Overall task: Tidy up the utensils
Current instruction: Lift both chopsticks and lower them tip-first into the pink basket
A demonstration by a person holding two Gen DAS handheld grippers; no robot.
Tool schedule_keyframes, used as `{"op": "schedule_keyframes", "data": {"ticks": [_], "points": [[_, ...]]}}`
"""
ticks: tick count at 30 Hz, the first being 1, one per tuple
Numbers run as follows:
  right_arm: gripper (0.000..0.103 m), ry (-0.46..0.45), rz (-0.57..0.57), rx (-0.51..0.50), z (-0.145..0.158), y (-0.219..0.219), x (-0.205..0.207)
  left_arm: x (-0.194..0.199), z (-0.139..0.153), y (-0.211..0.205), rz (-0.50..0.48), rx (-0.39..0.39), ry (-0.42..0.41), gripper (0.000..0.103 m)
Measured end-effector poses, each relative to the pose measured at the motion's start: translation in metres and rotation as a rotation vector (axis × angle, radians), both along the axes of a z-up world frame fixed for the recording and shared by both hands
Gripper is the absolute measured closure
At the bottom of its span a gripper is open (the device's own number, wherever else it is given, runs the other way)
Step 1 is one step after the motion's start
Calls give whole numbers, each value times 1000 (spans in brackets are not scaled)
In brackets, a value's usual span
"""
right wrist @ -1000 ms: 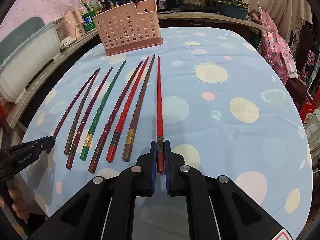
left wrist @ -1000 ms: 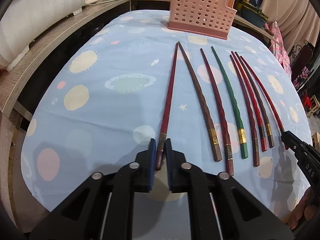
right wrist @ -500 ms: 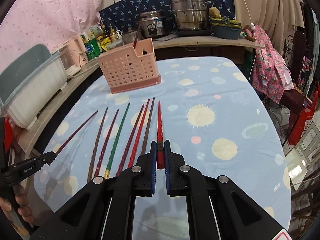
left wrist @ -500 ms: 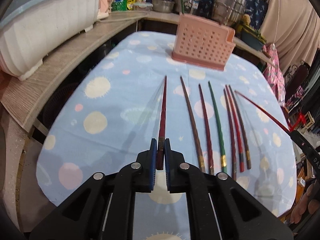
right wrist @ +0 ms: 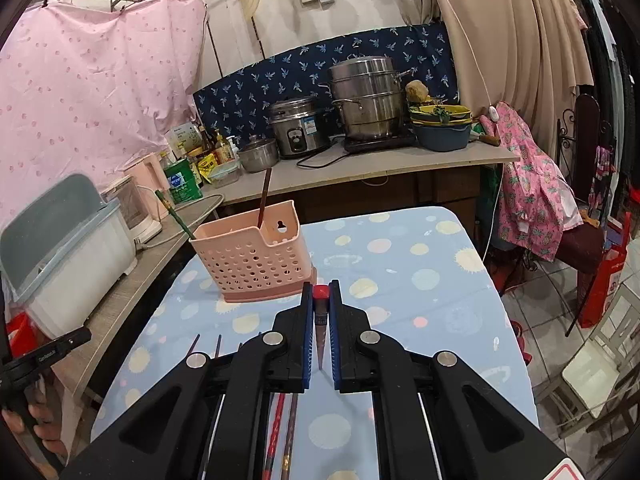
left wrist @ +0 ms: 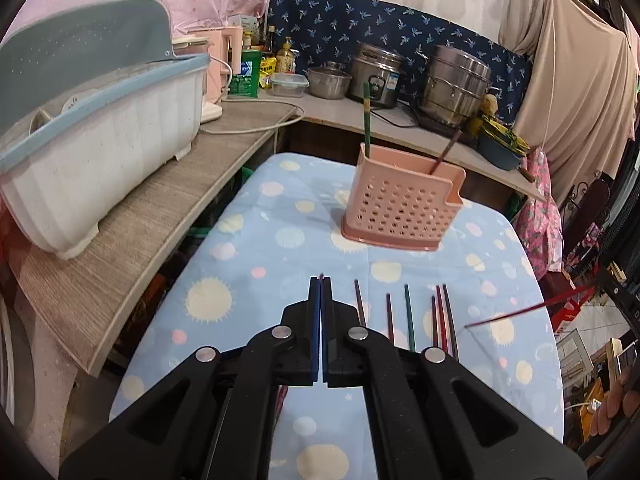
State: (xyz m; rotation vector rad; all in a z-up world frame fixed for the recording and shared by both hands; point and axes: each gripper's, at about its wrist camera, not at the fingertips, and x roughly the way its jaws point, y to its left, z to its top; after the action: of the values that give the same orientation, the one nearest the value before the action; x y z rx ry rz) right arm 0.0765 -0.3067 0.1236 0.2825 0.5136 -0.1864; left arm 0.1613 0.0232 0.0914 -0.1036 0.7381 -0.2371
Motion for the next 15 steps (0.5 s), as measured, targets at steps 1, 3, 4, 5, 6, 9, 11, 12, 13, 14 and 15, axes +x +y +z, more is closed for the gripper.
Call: {"op": "schedule_keyframes", "data": {"ticks": [1, 3, 4, 5, 6, 9, 11, 12, 13, 14, 15], "points": [[96, -3, 0, 2, 0, 0, 0, 2, 1, 1, -2, -6, -1, 103], [96, -9, 0, 0, 2, 0, -2, 3, 1, 4, -2, -4, -1, 102], [96, -10, 1, -1, 3, 1, -3, 2, -1, 6, -9, -2, 1, 102], [96, -8, 2, 2, 2, 2, -4, 0, -6, 8, -20, 3, 9, 99], [96, -6, 3, 6, 1, 2, -6, -3, -16, 10, -34, 11, 29, 87], [96, -4, 0, 13, -1, 4, -11, -14, -48, 18, -35, 40, 80, 54], [96, -5, -1, 17, 0, 6, -15, -20, -71, 23, -46, 41, 133, 54], [96, -5, -1, 20, 0, 7, -15, -23, -85, 25, -48, 43, 164, 54], [96, -6, -1, 22, 1, 8, -16, -25, -96, 26, -48, 47, 188, 54], [96, -7, -2, 23, 1, 9, -18, -27, -107, 27, -46, 50, 213, 55], [96, -8, -3, 21, 1, 9, -18, -29, -117, 28, -51, 47, 237, 55]]}}
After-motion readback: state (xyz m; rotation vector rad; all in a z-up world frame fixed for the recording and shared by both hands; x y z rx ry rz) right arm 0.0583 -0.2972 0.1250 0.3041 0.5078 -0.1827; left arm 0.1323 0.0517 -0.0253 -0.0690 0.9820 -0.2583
